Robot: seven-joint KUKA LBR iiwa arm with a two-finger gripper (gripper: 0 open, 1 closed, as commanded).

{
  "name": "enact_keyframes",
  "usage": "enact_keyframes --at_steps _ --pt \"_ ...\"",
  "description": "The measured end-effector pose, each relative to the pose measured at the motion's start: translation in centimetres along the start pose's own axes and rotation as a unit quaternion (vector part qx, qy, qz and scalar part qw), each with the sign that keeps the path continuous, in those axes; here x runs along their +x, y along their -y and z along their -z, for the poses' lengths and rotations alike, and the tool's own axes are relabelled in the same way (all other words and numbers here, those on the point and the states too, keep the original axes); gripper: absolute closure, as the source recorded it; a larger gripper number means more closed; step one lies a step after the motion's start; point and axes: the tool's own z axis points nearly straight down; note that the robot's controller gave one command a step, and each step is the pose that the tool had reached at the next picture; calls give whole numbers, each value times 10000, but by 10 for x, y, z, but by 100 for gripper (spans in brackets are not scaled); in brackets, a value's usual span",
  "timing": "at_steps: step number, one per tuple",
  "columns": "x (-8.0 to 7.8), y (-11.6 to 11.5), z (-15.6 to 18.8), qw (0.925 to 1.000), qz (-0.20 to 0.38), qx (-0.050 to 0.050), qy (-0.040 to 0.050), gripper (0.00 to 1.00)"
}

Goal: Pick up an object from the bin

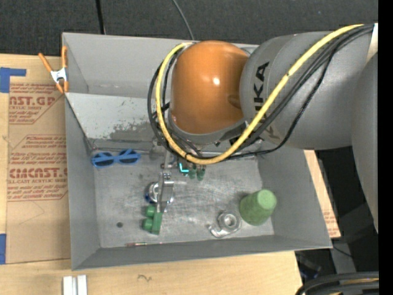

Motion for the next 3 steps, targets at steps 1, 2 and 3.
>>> enact_keyframes --at_steps 1,2,3 --pt "8 33 -155 9969 783 -2 35 0" --pt "7 31 -151 9969 789 -16 44 100" --pt "-1 45 65 9845 1751 4 90 100"
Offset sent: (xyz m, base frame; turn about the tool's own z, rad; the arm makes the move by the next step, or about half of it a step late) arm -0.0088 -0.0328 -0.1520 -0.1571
